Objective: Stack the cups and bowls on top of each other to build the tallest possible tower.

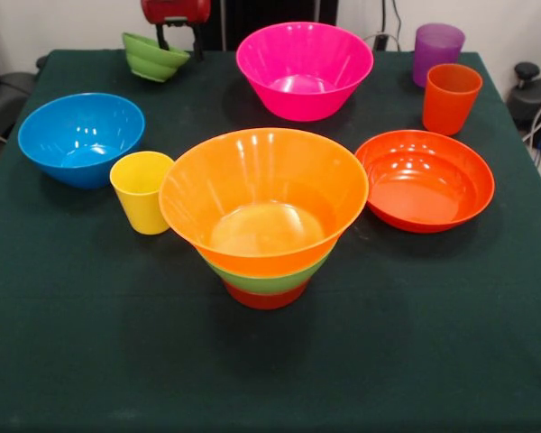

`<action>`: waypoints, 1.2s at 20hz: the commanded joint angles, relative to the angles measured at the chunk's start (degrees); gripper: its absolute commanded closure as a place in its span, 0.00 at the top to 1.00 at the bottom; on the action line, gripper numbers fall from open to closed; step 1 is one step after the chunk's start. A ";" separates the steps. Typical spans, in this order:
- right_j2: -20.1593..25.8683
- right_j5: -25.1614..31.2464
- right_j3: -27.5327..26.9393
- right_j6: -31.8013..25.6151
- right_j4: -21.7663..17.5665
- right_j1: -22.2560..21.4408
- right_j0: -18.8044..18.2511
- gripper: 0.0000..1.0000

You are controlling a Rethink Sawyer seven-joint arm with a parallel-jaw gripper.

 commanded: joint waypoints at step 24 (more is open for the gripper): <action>11.18 12.59 -3.00 -1.87 5.26 0.09 -4.05 0.00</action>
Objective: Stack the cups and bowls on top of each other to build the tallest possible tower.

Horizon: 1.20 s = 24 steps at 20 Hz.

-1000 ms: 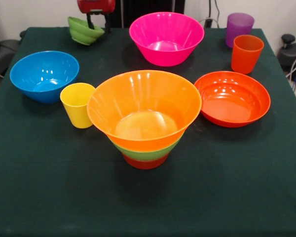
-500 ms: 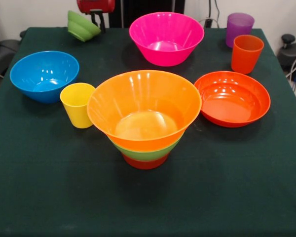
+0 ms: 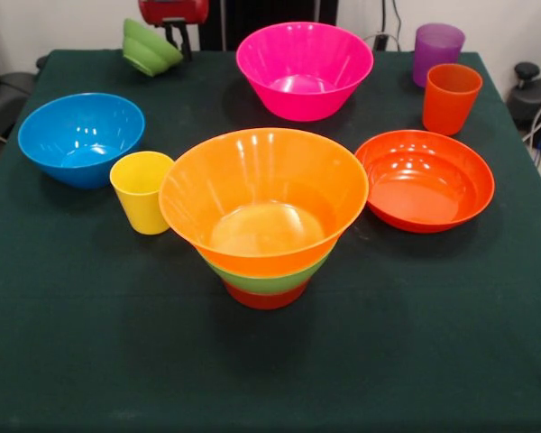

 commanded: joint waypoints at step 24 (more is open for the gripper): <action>34.75 44.32 13.76 -12.24 29.80 -7.48 -27.14 0.00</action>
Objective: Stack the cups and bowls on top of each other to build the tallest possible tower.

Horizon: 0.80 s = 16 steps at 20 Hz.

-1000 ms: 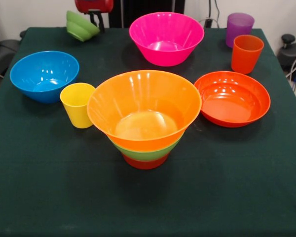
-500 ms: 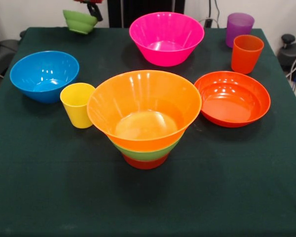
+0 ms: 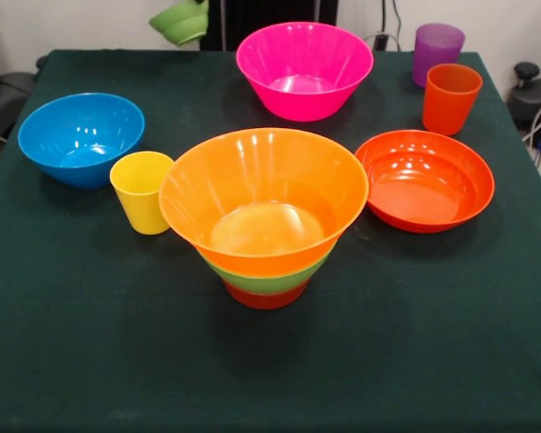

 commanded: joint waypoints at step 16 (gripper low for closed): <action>9.02 10.38 -1.83 2.62 12.07 -12.48 9.42 0.00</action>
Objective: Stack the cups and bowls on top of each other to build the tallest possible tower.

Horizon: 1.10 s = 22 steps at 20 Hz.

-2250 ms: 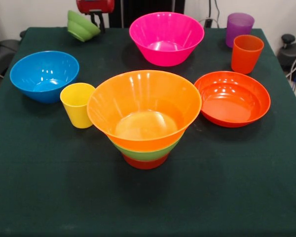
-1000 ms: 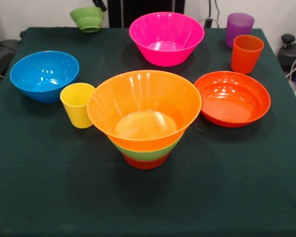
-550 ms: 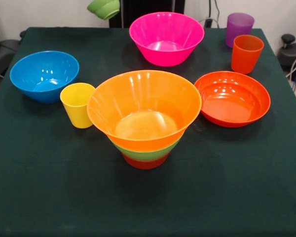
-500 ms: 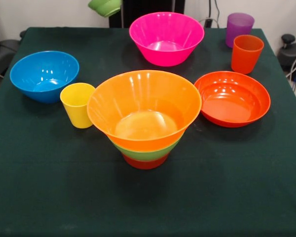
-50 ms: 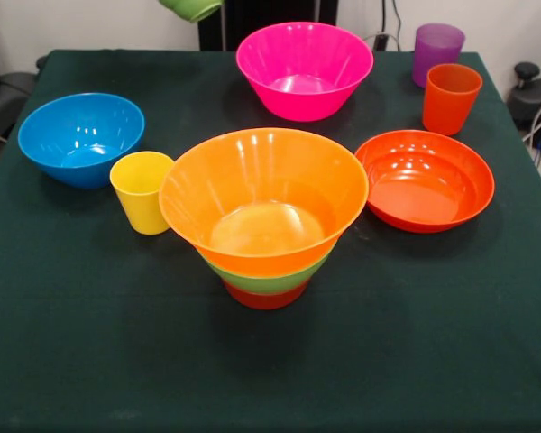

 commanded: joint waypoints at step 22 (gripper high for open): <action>-10.68 12.74 -21.94 3.79 3.67 -7.87 25.18 0.00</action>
